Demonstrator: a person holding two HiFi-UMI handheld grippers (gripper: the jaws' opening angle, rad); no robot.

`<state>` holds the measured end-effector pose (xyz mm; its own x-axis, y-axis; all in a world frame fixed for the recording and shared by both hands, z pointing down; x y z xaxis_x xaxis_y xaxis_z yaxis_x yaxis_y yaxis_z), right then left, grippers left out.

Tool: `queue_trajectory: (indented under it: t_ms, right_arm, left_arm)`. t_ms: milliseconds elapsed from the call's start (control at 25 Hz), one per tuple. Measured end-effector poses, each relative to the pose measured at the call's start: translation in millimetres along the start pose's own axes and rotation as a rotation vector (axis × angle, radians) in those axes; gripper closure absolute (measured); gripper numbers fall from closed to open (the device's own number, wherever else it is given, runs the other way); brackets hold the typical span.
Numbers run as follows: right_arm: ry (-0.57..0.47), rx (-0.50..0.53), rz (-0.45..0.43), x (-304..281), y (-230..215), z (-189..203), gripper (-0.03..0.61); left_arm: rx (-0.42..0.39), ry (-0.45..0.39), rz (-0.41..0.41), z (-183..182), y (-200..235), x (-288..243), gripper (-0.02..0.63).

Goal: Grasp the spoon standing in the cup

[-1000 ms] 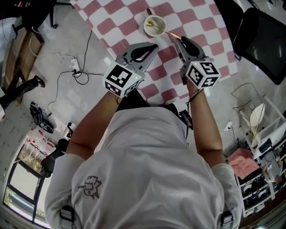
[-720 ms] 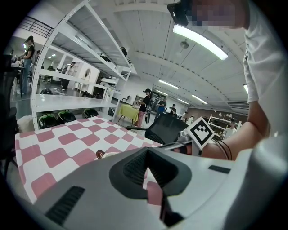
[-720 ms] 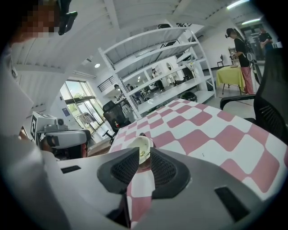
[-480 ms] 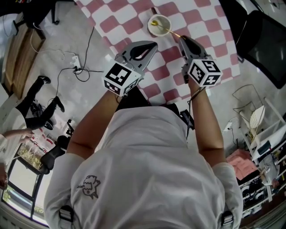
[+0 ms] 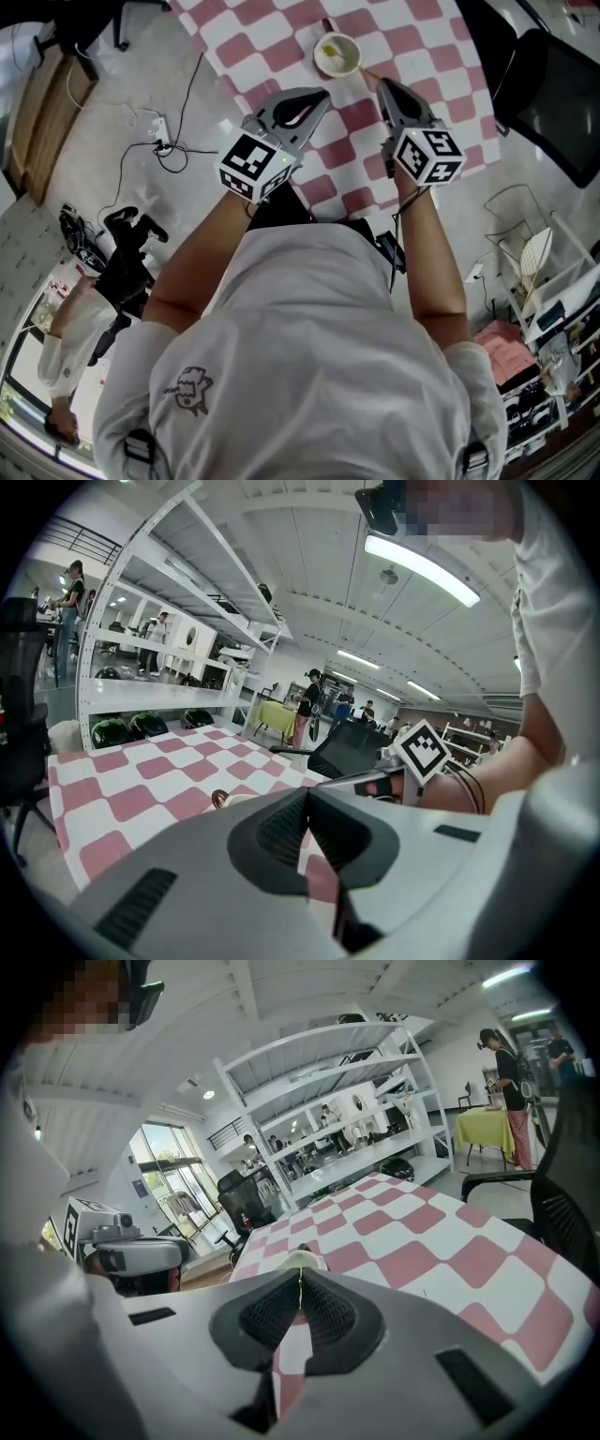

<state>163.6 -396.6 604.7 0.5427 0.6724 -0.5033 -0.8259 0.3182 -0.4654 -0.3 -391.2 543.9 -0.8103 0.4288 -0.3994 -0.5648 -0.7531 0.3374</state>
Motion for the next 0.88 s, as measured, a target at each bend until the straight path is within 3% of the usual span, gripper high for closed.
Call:
queue_trajectory:
  t_ms: [880]
  right_arm:
    - [-0.156, 0.168, -0.036, 81, 74, -47, 0.546]
  left_arm:
    - [-0.102, -0.140, -0.078, -38, -53, 70, 0.600]
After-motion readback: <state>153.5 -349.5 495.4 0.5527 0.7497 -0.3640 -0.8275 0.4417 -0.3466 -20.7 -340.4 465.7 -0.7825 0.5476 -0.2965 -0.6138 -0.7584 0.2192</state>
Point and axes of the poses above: the fingertips, and each gripper's own axes: x backward along the fingers, y to its left, z out of its underside, the point moved 5 cm from there along x, backward along the fingers, and after that the axes turned 1 degree about -z, right-handed, at the moved point
